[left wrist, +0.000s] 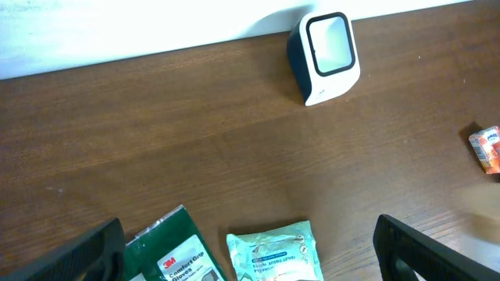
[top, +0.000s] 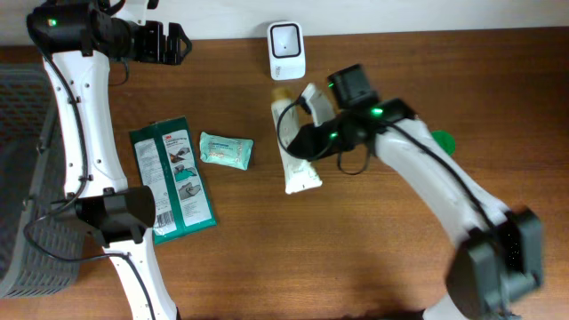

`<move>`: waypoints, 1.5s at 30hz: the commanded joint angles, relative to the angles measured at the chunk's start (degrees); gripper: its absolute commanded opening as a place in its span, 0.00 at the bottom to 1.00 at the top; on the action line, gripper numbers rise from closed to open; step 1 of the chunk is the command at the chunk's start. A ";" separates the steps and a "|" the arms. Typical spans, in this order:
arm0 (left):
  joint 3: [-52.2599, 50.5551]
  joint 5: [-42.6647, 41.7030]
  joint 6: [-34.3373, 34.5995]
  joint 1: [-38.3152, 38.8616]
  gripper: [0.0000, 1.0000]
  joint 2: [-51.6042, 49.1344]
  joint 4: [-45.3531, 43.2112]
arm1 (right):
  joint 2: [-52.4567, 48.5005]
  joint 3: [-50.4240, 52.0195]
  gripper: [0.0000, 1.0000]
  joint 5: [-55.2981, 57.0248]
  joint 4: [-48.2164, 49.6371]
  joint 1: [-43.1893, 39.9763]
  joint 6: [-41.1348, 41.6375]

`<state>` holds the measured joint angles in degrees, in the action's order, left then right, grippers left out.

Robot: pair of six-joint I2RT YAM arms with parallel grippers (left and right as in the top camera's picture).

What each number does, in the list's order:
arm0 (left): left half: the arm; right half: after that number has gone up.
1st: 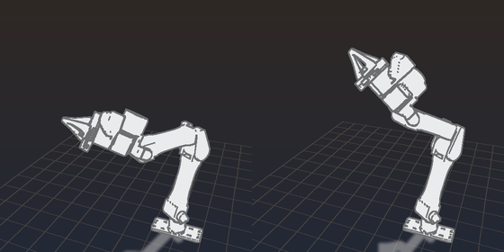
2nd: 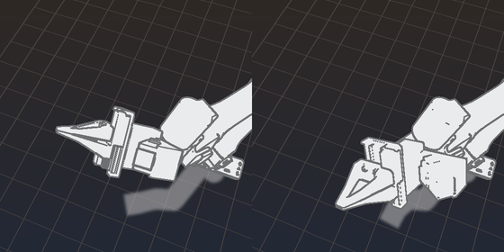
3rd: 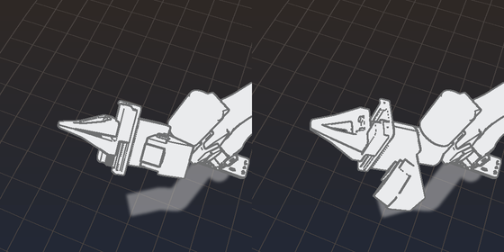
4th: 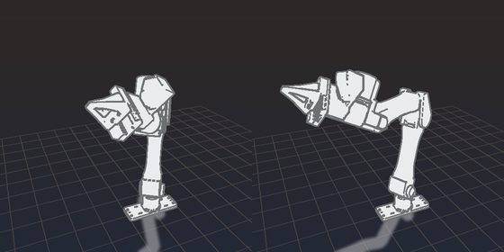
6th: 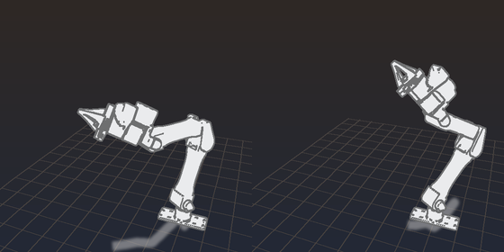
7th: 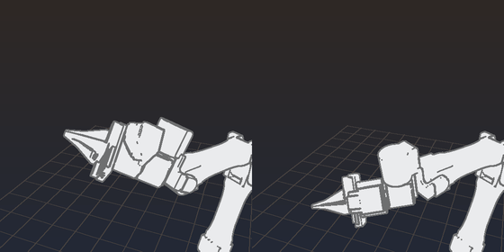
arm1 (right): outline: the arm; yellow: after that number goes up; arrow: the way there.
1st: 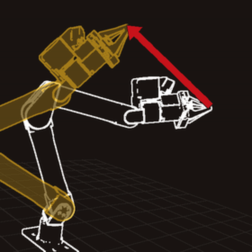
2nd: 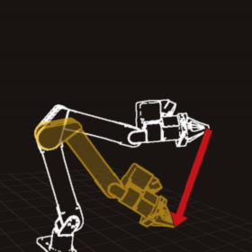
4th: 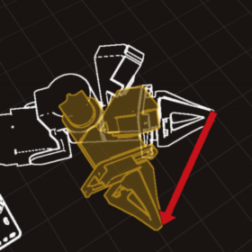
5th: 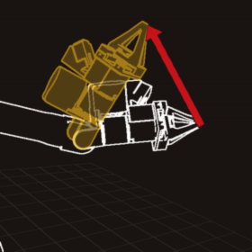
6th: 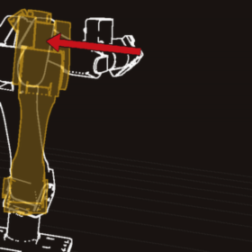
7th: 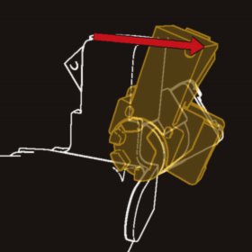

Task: Scan the item barcode
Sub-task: 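Lift the white tube and swing it upright toward the scanner, then hold the white tube in front of the scanner window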

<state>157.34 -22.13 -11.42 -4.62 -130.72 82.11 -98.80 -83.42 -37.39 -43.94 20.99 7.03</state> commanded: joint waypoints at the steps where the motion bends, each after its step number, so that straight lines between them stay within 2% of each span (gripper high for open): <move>1: 0.44 -0.61 -0.90 -0.04 0.99 0.57 0.07 | 5.86 -0.92 0.04 -15.61 0.22 -4.63 -3.82; 7: 0.44 -0.61 -0.90 -0.04 0.99 0.57 0.07 | 7.87 -0.92 0.04 -35.98 1.25 -12.68 -3.61; 15: 0.44 -0.61 -0.90 -0.04 0.99 0.57 0.07 | 7.93 -0.92 0.04 -36.52 1.31 -14.32 -2.93; 20: 0.44 -0.59 -0.90 -0.04 0.99 0.57 0.07 | 7.89 -2.89 0.04 -23.98 0.72 -13.16 6.01; 24: 0.44 -0.61 -0.90 -0.04 0.99 0.57 0.07 | 5.95 -12.28 0.04 -7.04 -8.98 -10.95 6.99; 27: 0.44 -0.61 -0.90 -0.04 0.99 0.57 0.07 | -1.57 -28.65 0.04 9.25 -20.68 -6.47 5.42; 31: 0.44 -0.61 -0.90 -0.04 0.99 0.57 0.07 | -14.86 -47.95 0.04 26.49 -27.89 -2.05 3.10; 33: 0.44 -0.61 -0.90 -0.04 0.99 0.57 0.07 | -20.44 -53.20 0.04 36.20 -26.32 -0.26 0.70; 36: 0.44 -0.61 -0.90 -0.04 0.99 0.57 0.07 | -27.47 -54.47 0.04 52.50 -17.94 2.27 -4.00; 41: 0.44 -0.61 -0.90 -0.04 0.99 0.57 0.07 | -35.63 -54.42 0.04 68.26 -6.45 4.55 -15.02; 45: 0.44 -0.59 -0.90 -0.04 0.99 0.57 0.07 | -41.59 -54.38 0.04 79.80 3.15 5.88 -27.12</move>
<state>157.34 -22.11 -11.40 -4.62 -130.72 82.08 -138.98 -135.94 26.83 -45.67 25.52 -8.27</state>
